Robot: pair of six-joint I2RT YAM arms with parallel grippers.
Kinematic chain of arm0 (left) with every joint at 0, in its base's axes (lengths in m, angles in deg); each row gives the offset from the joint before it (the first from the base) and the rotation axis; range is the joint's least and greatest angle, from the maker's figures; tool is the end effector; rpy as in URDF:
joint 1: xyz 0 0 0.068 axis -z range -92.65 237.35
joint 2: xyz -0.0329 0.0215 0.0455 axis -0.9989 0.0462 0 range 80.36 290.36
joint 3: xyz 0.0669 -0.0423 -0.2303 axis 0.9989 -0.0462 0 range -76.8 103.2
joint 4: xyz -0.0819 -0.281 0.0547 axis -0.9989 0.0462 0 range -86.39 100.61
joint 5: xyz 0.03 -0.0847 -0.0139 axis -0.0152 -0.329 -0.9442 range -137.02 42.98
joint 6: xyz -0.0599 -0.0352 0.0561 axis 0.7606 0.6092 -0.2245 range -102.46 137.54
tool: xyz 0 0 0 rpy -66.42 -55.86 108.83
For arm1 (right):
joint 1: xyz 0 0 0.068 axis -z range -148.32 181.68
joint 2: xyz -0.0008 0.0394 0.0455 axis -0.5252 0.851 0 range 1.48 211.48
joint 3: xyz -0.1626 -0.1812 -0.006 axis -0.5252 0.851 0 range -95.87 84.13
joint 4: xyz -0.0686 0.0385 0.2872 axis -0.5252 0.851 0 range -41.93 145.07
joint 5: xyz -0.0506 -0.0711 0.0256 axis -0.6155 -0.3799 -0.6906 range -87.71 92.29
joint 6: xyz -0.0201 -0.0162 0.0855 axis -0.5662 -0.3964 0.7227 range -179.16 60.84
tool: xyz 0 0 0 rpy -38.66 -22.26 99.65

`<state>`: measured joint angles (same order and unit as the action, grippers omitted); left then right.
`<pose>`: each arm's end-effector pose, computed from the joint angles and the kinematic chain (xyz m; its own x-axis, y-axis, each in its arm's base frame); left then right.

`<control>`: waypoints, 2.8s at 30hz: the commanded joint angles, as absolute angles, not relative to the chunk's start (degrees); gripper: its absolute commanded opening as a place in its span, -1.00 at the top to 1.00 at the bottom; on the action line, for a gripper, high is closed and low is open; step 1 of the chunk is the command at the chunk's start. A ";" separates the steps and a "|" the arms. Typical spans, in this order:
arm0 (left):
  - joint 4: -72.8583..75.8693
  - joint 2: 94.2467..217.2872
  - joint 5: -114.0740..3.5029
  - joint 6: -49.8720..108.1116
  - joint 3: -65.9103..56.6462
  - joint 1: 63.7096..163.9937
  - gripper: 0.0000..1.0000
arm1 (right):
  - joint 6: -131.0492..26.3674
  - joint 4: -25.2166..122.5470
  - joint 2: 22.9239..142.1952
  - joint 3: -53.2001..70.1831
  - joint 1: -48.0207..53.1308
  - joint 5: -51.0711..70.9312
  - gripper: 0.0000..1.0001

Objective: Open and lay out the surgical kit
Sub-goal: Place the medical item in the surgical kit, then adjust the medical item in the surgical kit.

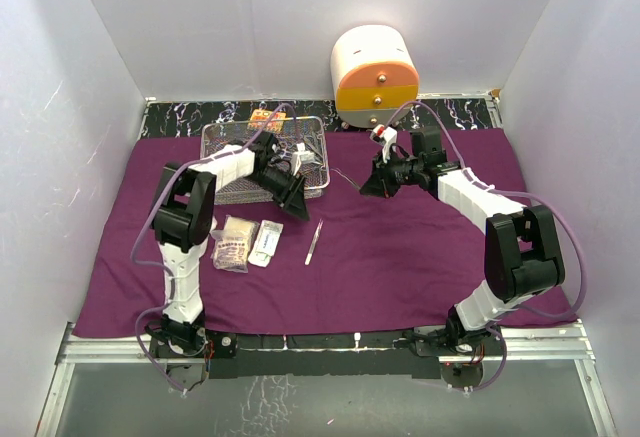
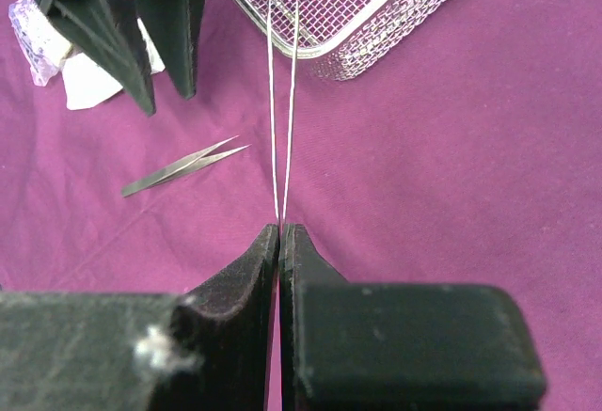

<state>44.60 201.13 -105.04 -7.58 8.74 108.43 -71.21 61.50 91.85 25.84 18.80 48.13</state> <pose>0.3801 -0.2188 0.0870 -0.6596 0.4952 -0.5654 0.7279 0.2334 -0.6447 0.3619 0.1413 0.1550 -0.5454 -0.2740 -0.7921 -0.7764 0.5213 0.3542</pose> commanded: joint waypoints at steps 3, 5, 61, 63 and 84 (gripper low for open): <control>20.69 191.44 -98.22 8.51 -2.87 111.55 0.29 | -70.94 58.72 89.65 25.87 20.63 49.74 1.00; 19.10 191.21 -96.74 10.26 -3.61 112.16 0.26 | -70.84 58.70 89.50 26.02 21.14 49.88 1.00; 13.50 189.64 -88.32 11.24 -9.18 116.56 0.36 | -70.82 58.62 88.74 26.10 24.21 50.98 1.00; 13.75 189.55 -85.91 11.29 -9.09 117.13 0.41 | -70.84 58.61 88.80 26.12 24.21 51.02 1.00; 16.59 188.79 -69.22 10.45 -8.42 123.20 0.66 | -70.88 58.88 89.54 25.99 24.21 50.88 1.00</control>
<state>13.52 191.12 -75.73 11.32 -8.92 121.18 -71.01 61.39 90.64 25.87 23.93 50.08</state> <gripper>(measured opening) 0.190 0.012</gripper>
